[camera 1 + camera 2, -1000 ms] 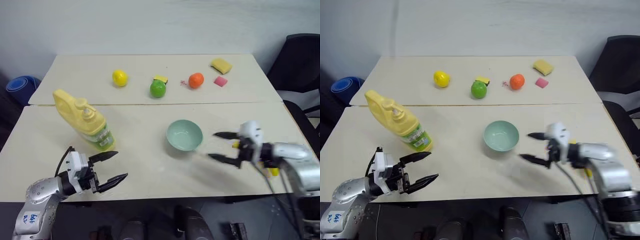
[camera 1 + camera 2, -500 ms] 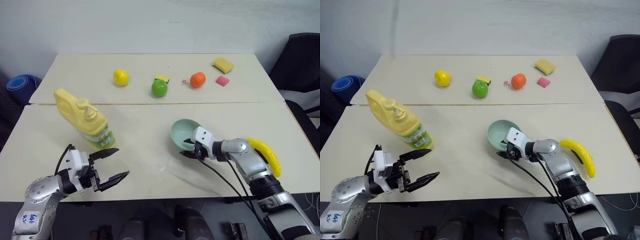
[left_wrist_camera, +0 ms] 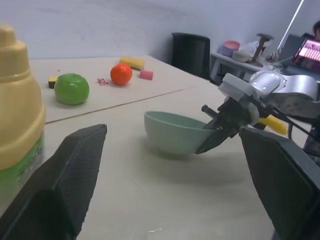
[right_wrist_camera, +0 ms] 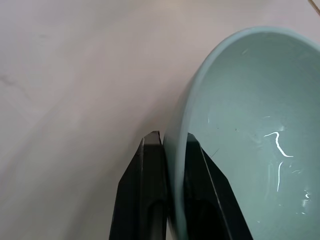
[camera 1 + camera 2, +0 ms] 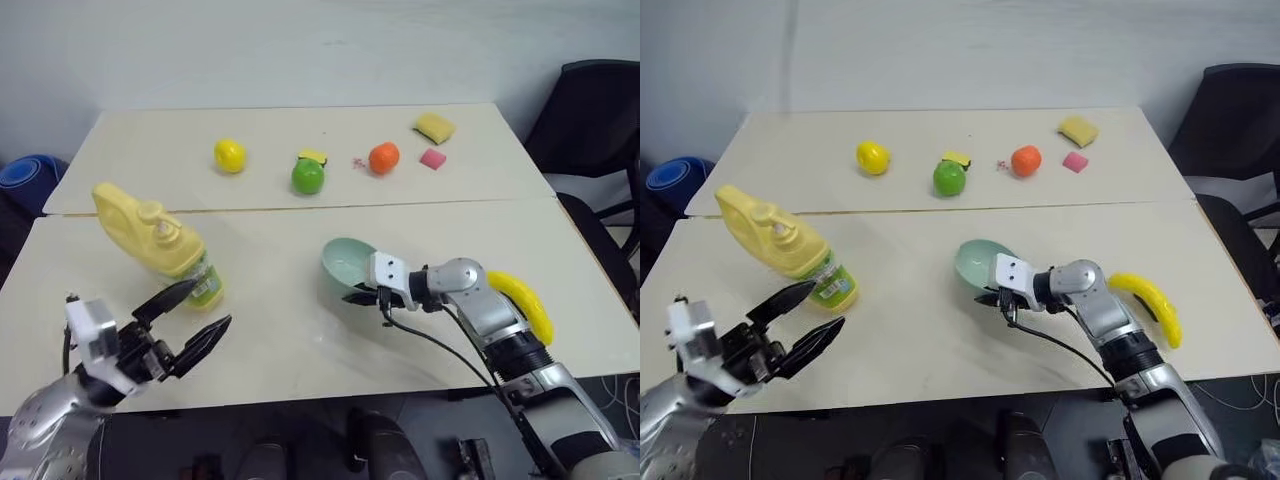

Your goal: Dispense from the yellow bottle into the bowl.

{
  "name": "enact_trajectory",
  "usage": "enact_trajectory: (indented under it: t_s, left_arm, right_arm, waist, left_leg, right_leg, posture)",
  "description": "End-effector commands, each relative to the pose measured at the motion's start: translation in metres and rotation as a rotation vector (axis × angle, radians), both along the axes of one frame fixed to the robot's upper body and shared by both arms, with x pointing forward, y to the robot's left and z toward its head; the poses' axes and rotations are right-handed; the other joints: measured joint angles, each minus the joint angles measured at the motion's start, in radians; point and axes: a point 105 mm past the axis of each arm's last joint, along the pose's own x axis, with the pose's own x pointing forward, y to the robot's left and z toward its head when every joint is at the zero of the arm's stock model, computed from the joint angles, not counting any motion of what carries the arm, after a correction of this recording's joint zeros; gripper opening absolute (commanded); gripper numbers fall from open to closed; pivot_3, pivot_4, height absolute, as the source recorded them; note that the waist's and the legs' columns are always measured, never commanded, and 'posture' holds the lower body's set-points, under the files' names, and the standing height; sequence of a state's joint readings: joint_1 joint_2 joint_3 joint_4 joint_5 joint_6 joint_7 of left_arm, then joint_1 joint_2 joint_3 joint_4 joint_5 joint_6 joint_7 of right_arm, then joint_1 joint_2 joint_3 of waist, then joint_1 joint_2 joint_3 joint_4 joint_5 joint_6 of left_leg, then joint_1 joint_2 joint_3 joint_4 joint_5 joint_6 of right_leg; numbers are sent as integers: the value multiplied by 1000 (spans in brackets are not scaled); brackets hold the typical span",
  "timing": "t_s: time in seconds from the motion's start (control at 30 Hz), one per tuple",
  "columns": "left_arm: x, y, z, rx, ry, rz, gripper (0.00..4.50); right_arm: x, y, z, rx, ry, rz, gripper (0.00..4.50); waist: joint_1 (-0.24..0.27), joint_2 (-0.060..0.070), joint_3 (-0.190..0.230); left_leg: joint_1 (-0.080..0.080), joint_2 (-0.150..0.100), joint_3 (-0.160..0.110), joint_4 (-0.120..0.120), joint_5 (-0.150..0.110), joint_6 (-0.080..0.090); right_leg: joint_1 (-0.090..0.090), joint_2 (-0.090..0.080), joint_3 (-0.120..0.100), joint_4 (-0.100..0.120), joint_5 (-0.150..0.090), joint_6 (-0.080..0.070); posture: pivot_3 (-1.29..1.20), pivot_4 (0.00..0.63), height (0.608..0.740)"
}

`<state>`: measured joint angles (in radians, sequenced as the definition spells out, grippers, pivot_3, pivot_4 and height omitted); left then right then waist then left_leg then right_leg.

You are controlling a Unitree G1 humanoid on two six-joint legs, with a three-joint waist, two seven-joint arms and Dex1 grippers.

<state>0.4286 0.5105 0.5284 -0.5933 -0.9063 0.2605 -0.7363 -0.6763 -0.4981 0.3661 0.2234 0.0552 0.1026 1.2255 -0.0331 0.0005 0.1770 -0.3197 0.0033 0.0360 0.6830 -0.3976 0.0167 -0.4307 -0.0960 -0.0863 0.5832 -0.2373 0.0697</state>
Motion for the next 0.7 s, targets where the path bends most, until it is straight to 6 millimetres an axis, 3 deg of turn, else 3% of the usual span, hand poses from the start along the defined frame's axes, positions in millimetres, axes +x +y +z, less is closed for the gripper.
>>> enact_trajectory:
  t_s: [0.03, 0.2, 0.4, 0.7]
  left_arm:
    - [-9, 25, 48, -45, -147, 111, 3564]
    - [11, 43, 92, -64, -270, 157, 1949]
    - [53, 46, 117, 68, -318, 157, 34]
    - [78, 33, 106, 158, -269, 85, 34]
  right_arm:
    - [-15, 31, 50, -20, -106, 199, 0]
    - [-23, 55, 67, -116, -131, 301, 0]
    - [-24, 90, 84, -148, -192, 355, 0]
    - [-30, 121, 93, -165, -235, 416, 0]
  waist:
    - [4, 0, 0]
    - [31, -1, 0]
    - [21, 0, 0]
    - [-4, -1, 0]
  left_leg:
    - [0, 0, 0, 0, 0, 0]
    - [1, 0, -8, 0, 2, -4]
    - [-3, -2, -10, 0, 4, -6]
    - [-5, -2, -10, 0, 3, -6]
  right_leg:
    - [-1, 0, 0, 0, 0, -1]
    - [2, -1, -7, 1, -2, -4]
    - [0, -1, -13, 6, -2, -4]
    - [0, -3, -23, 3, -2, -3]
  posture:
    - [0, 150, 740]
    - [0, 150, 740]
    - [0, 150, 740]
    - [0, 150, 740]
